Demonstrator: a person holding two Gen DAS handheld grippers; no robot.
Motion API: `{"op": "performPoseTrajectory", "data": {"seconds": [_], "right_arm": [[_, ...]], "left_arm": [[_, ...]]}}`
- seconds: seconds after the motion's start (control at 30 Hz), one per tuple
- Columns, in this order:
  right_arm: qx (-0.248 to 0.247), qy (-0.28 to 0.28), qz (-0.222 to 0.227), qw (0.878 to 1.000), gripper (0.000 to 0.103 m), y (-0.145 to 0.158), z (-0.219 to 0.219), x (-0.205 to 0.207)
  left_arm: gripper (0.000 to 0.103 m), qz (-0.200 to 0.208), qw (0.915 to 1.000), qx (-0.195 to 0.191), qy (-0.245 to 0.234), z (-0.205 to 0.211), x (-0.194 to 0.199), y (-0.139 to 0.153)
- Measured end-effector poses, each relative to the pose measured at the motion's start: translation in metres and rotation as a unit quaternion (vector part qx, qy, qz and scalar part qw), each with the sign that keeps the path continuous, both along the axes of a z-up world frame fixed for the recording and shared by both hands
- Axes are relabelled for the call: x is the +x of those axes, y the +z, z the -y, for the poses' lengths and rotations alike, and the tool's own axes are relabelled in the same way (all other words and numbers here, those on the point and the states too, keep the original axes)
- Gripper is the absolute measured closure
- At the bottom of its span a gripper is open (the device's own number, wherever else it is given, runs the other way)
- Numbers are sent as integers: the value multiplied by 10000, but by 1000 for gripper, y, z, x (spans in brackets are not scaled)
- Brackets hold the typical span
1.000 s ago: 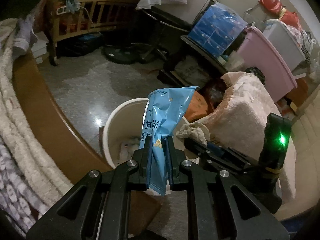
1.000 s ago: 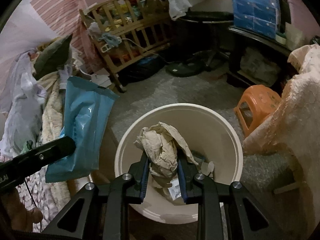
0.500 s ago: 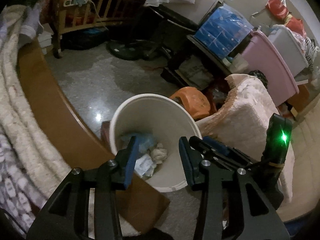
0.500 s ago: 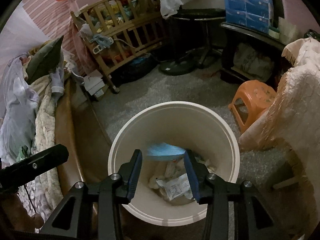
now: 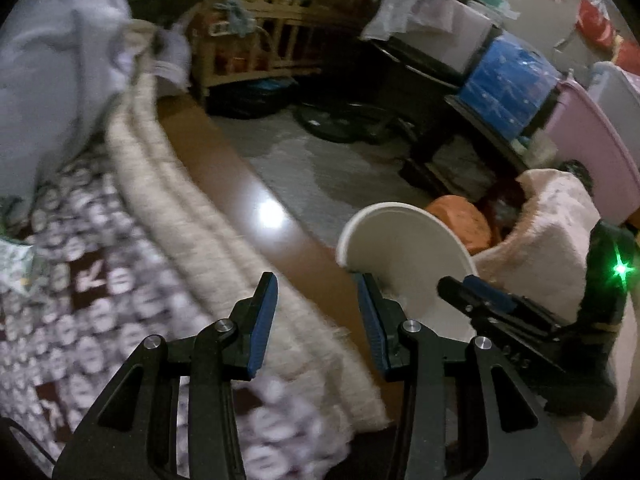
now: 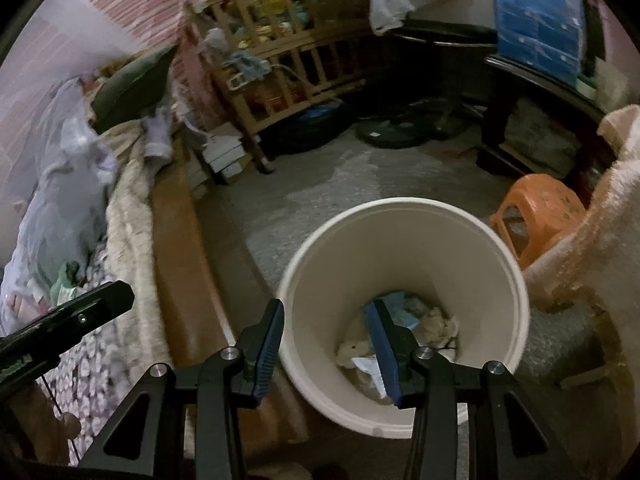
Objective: Collect trash
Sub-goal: 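Return both tools to the trash pile on the bed, then grasp the white tissue pack with left tool while right tool grasps the milk carton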
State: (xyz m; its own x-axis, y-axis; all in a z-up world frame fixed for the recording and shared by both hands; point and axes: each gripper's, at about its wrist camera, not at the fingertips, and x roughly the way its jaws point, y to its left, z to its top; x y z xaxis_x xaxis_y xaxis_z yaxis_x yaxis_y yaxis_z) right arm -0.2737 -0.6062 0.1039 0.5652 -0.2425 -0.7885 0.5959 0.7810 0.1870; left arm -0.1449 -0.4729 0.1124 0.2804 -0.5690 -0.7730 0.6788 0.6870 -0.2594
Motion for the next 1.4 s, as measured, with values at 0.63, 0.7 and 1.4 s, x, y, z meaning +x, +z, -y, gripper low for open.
{"op": "performPoseTrajectory", "data": {"seconds": [0.63,0.7,1.4], "right_arm": [[164,1801,-55,9835,51,-1,-135,92],[159,2034,-115,9789,50,-3,-152,104],[-885,4244,-664,8987,33,-25,-293,273]], "left_arm": [[63,32,9862,292,1632,-181,42,-6],[63,-36,9820,326,1860,-210,51,-8],[45,-290,9710,697,2270,-390,163,-63]]}}
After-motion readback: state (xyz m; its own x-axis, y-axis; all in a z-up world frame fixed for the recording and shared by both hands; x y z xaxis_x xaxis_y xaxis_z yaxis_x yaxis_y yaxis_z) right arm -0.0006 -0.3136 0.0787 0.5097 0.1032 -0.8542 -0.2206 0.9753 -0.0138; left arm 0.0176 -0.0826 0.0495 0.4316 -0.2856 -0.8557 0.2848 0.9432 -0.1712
